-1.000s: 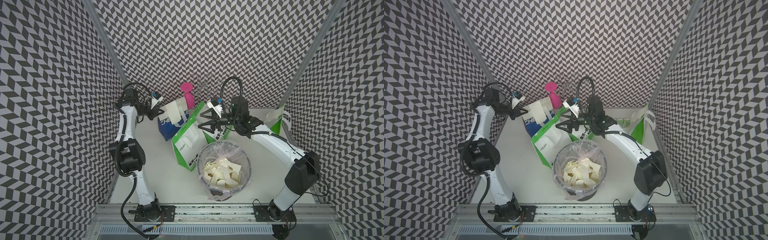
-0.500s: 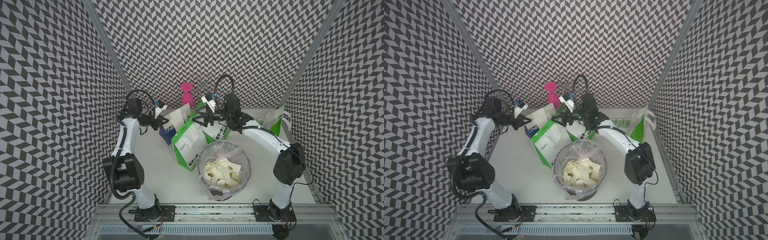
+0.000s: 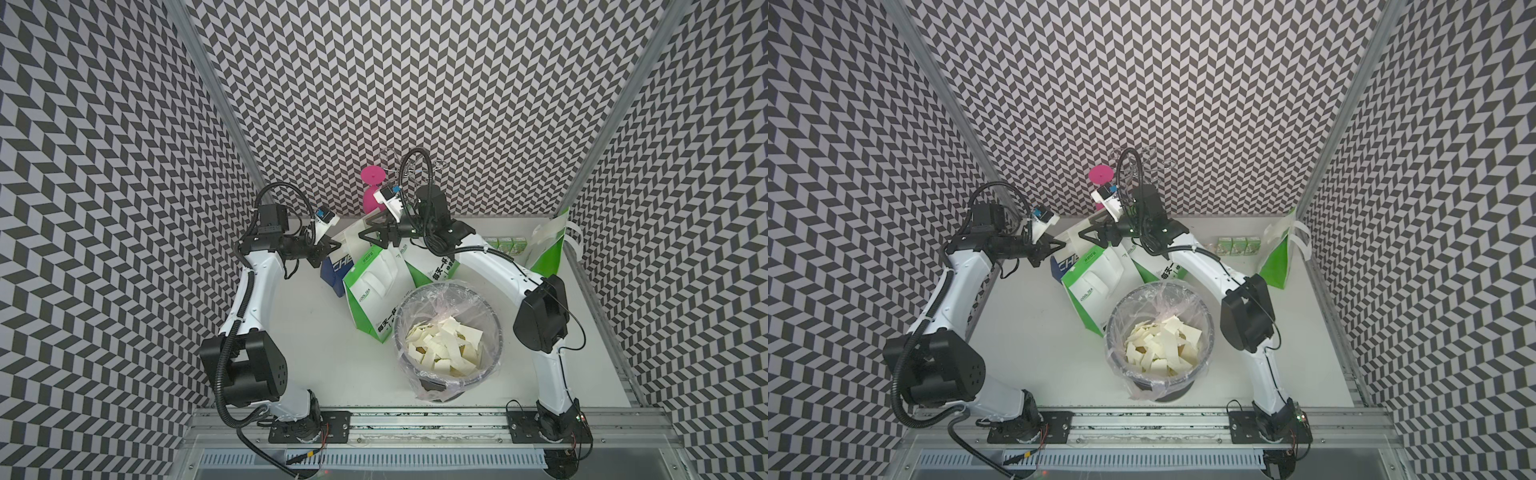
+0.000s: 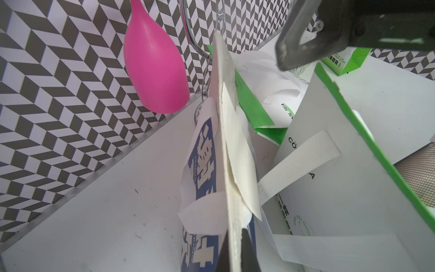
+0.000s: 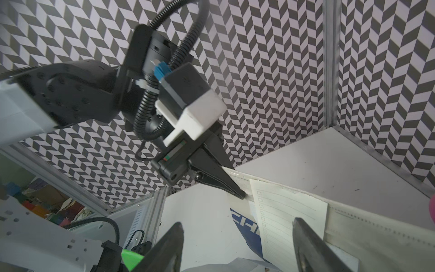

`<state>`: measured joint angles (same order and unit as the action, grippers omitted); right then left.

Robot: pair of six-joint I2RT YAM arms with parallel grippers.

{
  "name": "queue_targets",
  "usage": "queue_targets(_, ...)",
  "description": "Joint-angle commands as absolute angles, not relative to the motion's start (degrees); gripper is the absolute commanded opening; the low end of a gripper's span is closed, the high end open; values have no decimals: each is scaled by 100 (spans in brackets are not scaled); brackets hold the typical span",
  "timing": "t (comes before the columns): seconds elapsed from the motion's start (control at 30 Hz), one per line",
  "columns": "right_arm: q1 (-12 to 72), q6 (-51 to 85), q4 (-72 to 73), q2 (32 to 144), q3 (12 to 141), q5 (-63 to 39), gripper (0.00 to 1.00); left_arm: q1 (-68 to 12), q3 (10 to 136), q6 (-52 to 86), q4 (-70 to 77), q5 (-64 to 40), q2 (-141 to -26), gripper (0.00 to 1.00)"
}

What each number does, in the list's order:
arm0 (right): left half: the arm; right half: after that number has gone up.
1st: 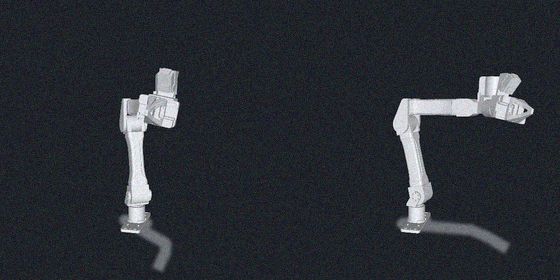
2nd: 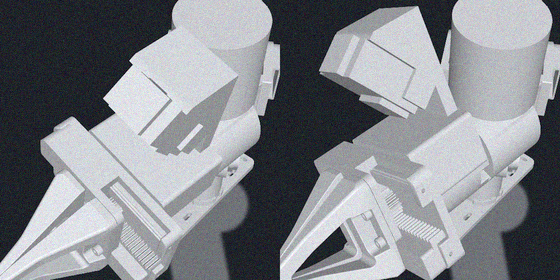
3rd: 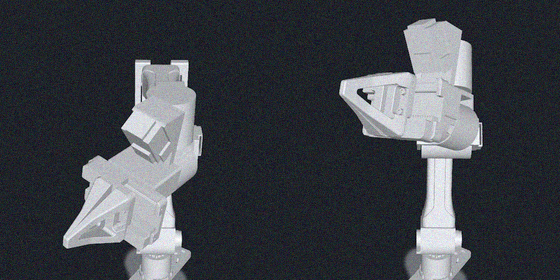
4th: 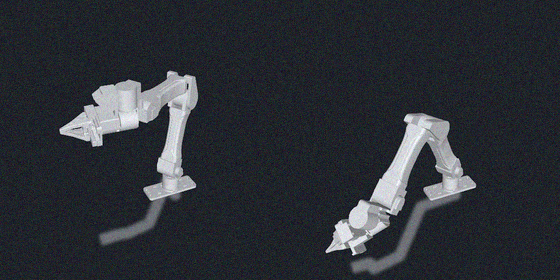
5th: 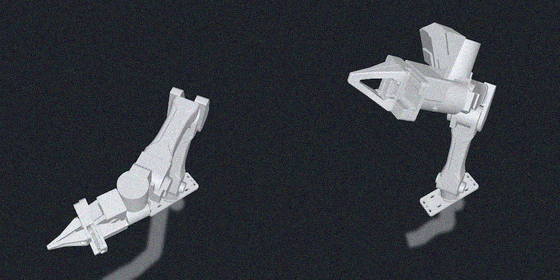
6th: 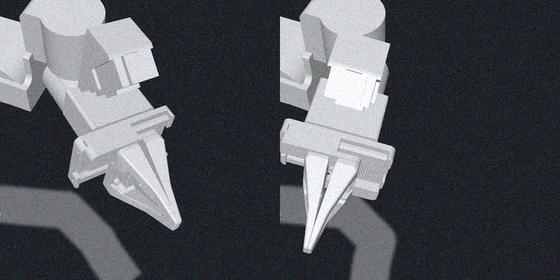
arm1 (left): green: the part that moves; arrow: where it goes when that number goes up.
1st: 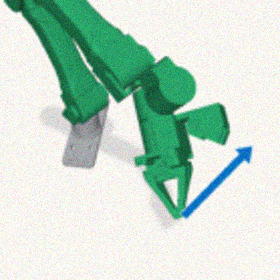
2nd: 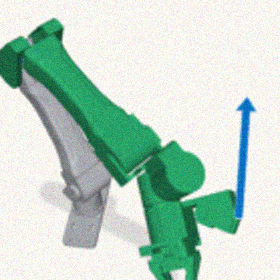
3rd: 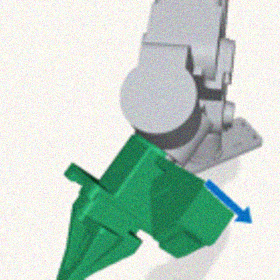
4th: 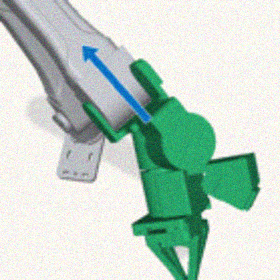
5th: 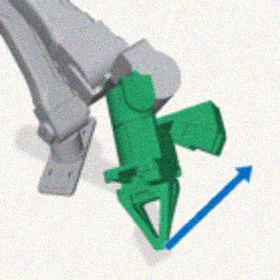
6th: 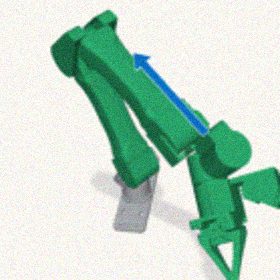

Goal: Shred takeout receipts and throw away
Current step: Tear off the takeout receipt from the takeout bag.

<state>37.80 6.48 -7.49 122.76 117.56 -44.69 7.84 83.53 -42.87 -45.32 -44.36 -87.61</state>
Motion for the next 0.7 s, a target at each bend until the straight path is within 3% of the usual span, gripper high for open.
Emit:
queue_targets(0.0,3823,620,-924,12533,12095,-4159,70,732,8273,-4306,-4161,-4633,-8517,0)
queue_targets(0.67,3823,431,-1699,13333,13147,-3809,70,694,8284,-4393,-3925,-4838,-8517,0)
